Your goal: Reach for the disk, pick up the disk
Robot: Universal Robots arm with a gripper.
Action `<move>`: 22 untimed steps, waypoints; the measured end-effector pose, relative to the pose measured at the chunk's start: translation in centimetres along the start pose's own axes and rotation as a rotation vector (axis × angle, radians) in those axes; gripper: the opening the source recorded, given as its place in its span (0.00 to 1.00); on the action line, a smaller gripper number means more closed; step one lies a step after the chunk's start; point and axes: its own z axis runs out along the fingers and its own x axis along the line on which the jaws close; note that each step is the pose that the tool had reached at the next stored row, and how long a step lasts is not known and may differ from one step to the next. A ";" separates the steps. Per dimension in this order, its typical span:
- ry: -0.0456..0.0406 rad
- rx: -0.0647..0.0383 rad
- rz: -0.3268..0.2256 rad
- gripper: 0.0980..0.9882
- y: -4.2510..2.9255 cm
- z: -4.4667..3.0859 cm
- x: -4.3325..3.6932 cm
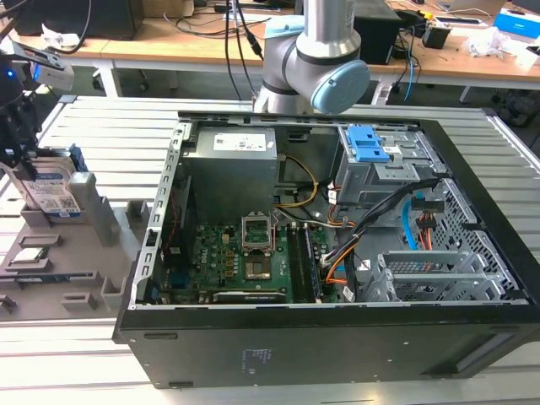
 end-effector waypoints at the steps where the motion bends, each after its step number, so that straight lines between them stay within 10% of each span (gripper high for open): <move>1: 0.0002 0.000 0.000 0.30 0.02 -0.32 -0.01; 22: 0.0107 0.000 0.000 0.30 0.15 -5.87 -0.75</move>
